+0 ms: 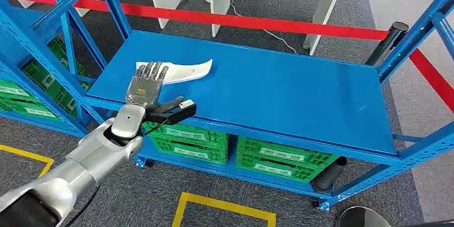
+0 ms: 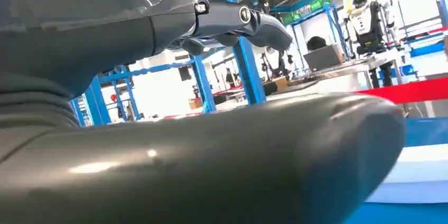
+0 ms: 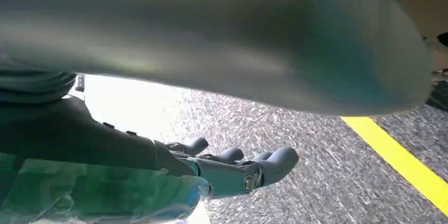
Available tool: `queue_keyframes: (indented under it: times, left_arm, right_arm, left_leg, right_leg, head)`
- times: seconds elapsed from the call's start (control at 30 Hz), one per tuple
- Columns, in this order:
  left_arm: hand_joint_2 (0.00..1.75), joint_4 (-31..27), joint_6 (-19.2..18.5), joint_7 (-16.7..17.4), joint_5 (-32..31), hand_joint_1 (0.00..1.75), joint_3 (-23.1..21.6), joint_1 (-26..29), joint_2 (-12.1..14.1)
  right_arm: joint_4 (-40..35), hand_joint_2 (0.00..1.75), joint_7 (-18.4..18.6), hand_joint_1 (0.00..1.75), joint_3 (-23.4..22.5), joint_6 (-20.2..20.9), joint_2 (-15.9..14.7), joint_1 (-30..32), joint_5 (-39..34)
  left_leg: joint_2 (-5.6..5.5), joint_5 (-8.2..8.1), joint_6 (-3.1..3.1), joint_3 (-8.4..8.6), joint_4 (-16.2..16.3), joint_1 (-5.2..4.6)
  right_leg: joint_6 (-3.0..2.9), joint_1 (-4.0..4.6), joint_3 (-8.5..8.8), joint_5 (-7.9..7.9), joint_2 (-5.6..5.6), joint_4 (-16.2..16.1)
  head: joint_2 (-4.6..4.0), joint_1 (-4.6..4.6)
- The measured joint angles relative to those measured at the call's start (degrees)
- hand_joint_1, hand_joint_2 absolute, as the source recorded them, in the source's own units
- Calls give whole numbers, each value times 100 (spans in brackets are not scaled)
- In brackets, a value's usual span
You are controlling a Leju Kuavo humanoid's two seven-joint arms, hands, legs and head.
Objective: Take the parts from the cabinet and place them on the table.
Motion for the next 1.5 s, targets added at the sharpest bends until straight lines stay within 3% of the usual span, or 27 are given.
queue_keyframes:
  times: [0.87, 0.97, 1.0, 1.03, 1.07, 1.13, 1.17, 1.2, 1.23, 1.27, 1.3, 1.33, 1.37, 1.4, 1.43, 1.5]
  left_arm:
    - [0, 310, 28, 59, 140, 0, 2, -2, -7]
    - [0, 334, 9, 74, 151, 0, 7, -17, 4]
    - [0, 334, 7, 81, 155, 0, 13, -28, 4]
    - [0, 334, 2, 85, 157, 0, 13, -41, -13]
    - [0, 337, -9, 90, 157, 0, 13, -64, -13]
    - [0, 339, -53, 105, 173, 0, 11, -54, -15]
    - [0, 339, -61, 107, 173, 0, 2, -30, -20]
    - [0, 339, -72, 111, 173, 0, 0, -13, -24]
    - [0, 339, -88, 125, 173, 0, 0, 1, -26]
    - [0, 339, -105, 138, 173, 0, 0, 2, -28]
    - [0, 332, -116, 144, 173, 0, 0, -1, -35]
    - [0, 328, -127, 151, 173, 0, 0, 0, -37]
    - [0, 323, -135, 160, 173, 0, 2, -12, -35]
    - [0, 317, -151, 173, 173, 0, 2, -8, -37]
    - [0, 317, -164, 181, 168, 0, 0, 5, -37]
    - [0, 315, -181, 197, 166, 0, -7, 2, -44]
  right_arm:
    - [0, 0, 0, 0, 57, -4, 0, 3, 44]
    - [-2, 0, 0, 0, 59, -2, 7, 5, 44]
    - [-2, 0, 2, 0, 61, -4, 2, 1, 44]
    - [-2, 0, 0, 0, 61, -4, 0, 1, 44]
    - [-2, 0, 2, 0, 63, -7, -4, -2, 44]
    - [-2, 0, 2, 0, 63, -7, -2, 10, 44]
    - [-2, 0, 2, 0, 66, -7, -2, 14, 44]
    - [-2, 0, 2, 0, 66, -7, -4, 15, 44]
    - [-2, 0, 2, 0, 66, -9, -13, 14, 44]
    - [-2, 0, 2, 0, 66, -9, -17, 12, 44]
    - [-2, 0, 2, 0, 66, -9, -20, 11, 44]
    - [-4, 0, 2, 0, 66, -9, -17, 16, 44]
    - [-11, 0, 2, 0, 66, -7, 22, 9, 44]
    - [-13, 0, 4, 0, 66, -11, 4, 3, 44]
    - [-15, 0, 9, 0, 66, -11, -7, 10, 44]
    - [-15, 0, 18, 0, 68, -13, -9, 26, 44]
  left_leg:
    - [0, 0, 0, 0, 0, 0]
    - [0, 26, 119, 7, -28, -46]
    - [9, 104, 145, 91, -188, -9]
    - [30, 155, 132, 166, -302, 22]
    - [35, 171, 155, 196, -343, 36]
    - [36, 162, 163, 210, -343, 49]
    - [36, 145, 149, 218, -340, 53]
    - [32, 125, 127, 228, -331, 66]
    - [26, 90, 90, 251, -318, 92]
    - [24, 40, 49, 276, -284, 132]
    - [21, -40, -13, 312, -221, 184]
    - [25, -136, -88, 330, -147, 194]
    - [23, -184, -155, 285, -80, 165]
    - [8, -197, -174, 273, -71, 147]
    - [9, -201, -191, 291, -77, 148]
    - [11, -218, -241, 326, -93, 172]
  right_leg:
    - [0, 0, 2, 0, -1, -2]
    - [84, -48, 32, 57, -1, -93]
    - [104, -19, 71, 62, -1, -141]
    - [109, -26, 71, 33, -26, -115]
    - [123, -30, -34, -113, -29, 100]
    - [175, -79, -495, -492, -32, 1001]
    - [207, -104, -708, -578, -33, 1372]
    - [229, -120, -801, -539, -35, 1490]
    - [263, -137, -766, -354, -36, 1354]
    - [305, -156, -625, -91, -39, 1008]
    - [350, -184, -380, 233, -51, 467]
    - [413, -211, -204, 297, -60, 117]
    - [386, -160, -168, 172, -34, 91]
    - [194, -173, -188, 108, -27, 126]
    - [153, -171, -201, 81, -29, 132]
    - [58, -159, -179, 22, -23, 156]
  head:
    - [0, 0]
    - [0, -22]
    - [2, -20]
    - [0, 0]
    - [0, 9]
    - [0, 15]
    - [0, 11]
    - [0, 15]
    - [0, 11]
    - [0, 11]
    - [0, 15]
    - [0, 28]
    - [0, 105]
    - [2, 85]
    - [0, 26]
    - [2, 13]
